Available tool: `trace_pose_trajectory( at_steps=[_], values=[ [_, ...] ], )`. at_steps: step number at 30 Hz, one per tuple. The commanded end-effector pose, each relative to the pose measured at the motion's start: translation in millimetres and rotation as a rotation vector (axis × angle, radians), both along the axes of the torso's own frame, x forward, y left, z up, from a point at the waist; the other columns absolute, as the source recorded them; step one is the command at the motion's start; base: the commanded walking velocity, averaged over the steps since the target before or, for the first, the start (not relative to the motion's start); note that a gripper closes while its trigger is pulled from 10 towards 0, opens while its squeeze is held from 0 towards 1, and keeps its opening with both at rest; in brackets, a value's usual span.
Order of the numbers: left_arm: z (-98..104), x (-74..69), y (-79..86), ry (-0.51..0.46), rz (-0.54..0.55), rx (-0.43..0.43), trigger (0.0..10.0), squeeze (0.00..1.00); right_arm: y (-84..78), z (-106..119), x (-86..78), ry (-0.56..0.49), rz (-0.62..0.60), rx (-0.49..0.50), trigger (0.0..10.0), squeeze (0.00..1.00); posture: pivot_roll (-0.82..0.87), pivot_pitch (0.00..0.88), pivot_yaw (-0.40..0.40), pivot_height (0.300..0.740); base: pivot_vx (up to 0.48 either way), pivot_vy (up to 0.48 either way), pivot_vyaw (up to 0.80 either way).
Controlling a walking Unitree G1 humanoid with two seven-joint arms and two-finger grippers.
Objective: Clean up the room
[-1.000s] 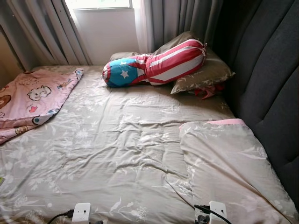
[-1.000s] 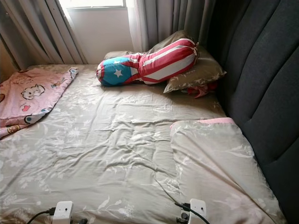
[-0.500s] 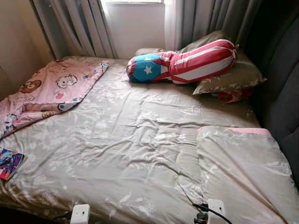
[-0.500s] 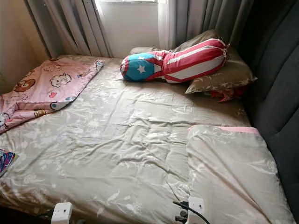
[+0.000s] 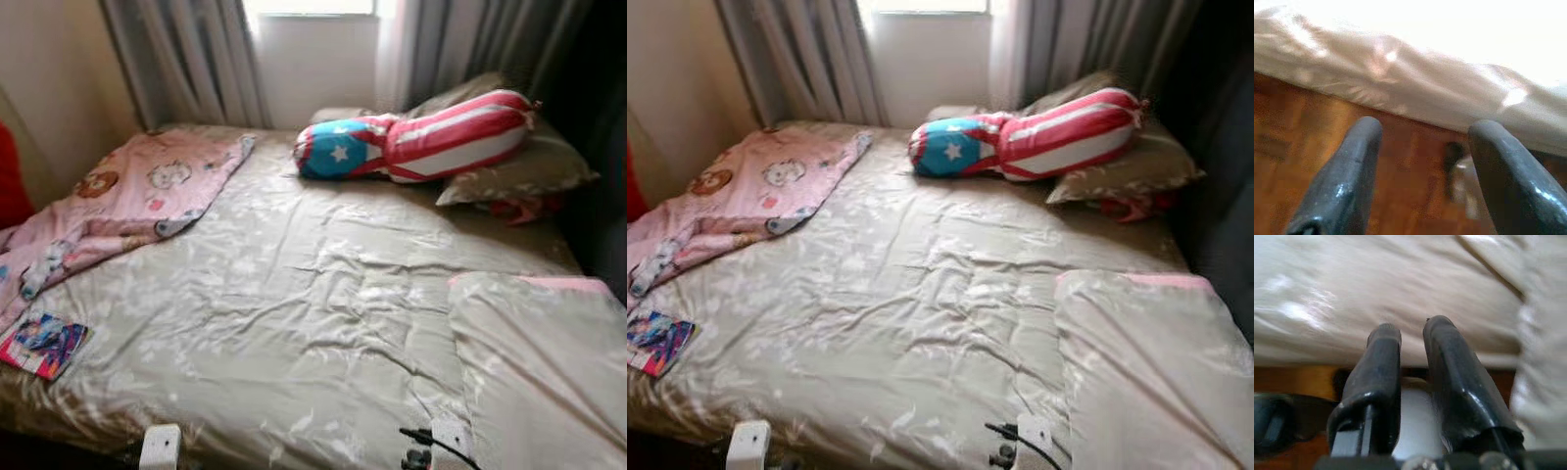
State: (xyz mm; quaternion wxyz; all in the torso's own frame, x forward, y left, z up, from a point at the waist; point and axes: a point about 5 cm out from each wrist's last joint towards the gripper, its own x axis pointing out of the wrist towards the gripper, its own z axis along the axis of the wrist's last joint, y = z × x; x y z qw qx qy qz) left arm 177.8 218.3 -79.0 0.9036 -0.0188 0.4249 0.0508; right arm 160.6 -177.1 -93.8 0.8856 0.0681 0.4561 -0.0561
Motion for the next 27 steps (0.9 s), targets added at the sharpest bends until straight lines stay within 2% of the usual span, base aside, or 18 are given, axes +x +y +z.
trace_pose_trajectory(
  at_steps=[1,5,9,27],
  values=[
    [-0.2,-4.6,9.9,0.017,0.007,0.024,10.0,0.0,10.3,2.1,6.8,-0.02,0.02,0.02,10.0,0.0,0.02,0.0,0.0,0.74,0.0,0.48,0.0],
    [-0.1,-4.5,10.2,0.016,0.011,0.024,10.0,0.0,11.2,2.3,7.3,-0.023,0.031,0.018,10.0,0.0,0.02,0.0,0.001,0.74,0.0,0.48,0.0],
    [-0.1,-4.5,9.9,0.016,0.014,0.024,10.0,0.0,11.1,2.4,7.4,-0.023,0.041,0.017,10.0,0.0,0.02,0.0,-0.001,0.74,0.0,0.48,0.74],
    [-0.1,-4.3,10.0,0.015,0.022,0.021,10.0,0.0,9.4,-0.1,1.7,-0.002,0.013,0.024,10.0,0.0,0.02,0.0,-0.001,0.74,0.0,0.48,0.0]
  ],
)
